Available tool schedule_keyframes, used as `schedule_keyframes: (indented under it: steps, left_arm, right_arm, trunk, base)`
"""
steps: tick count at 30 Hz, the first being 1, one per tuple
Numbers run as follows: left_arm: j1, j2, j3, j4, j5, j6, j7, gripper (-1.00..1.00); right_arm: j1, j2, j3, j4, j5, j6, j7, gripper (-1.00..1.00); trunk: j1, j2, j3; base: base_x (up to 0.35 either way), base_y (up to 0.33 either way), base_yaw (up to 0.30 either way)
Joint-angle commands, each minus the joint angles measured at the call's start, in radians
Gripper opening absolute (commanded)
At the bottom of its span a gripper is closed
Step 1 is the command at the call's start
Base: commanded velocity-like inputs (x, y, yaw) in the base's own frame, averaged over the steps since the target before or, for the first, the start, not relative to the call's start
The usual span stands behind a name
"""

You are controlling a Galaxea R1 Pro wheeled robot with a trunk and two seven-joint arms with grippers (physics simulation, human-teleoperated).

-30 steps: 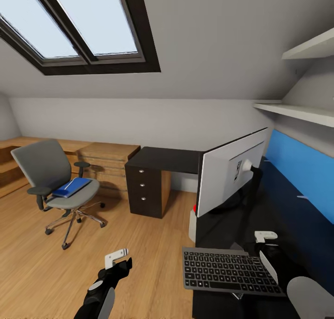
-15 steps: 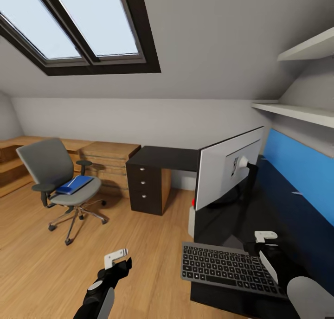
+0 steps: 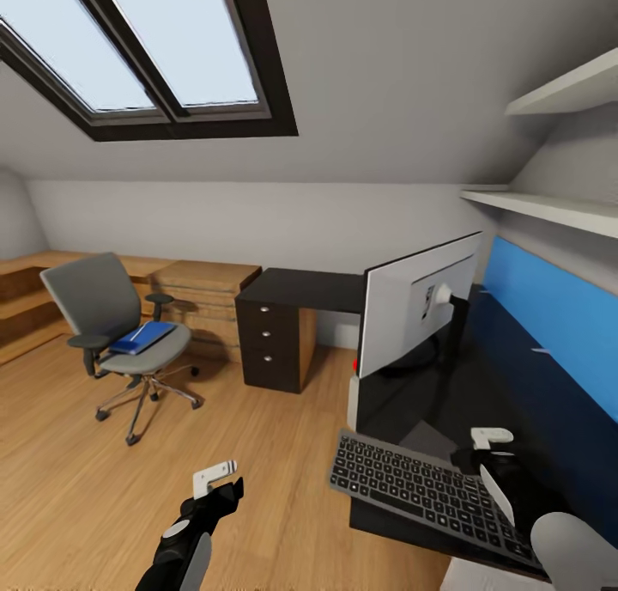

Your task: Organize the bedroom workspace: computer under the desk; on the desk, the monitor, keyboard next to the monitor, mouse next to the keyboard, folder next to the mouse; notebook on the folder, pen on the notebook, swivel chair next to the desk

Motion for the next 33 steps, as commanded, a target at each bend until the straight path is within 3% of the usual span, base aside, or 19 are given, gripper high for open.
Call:
schedule_keyframes:
  steps: [1,33]
  left_arm:
    - [0.000,-0.001,0.000,-0.002,0.011,0.005,0.004,1.00]
    - [0.000,-0.001,-0.001,-0.002,0.013,0.005,0.004,1.00]
  right_arm:
    - [0.000,0.000,0.000,-0.002,-0.002,0.006,-0.002,1.00]
    - [0.000,0.001,0.001,-0.002,-0.002,0.006,-0.004,1.00]
  trunk:
    - [0.000,-0.001,-0.001]
    - [0.000,-0.001,-0.001]
  base:
    - [-0.242,0.000,0.000]
    - [-0.112,0.001,0.000]
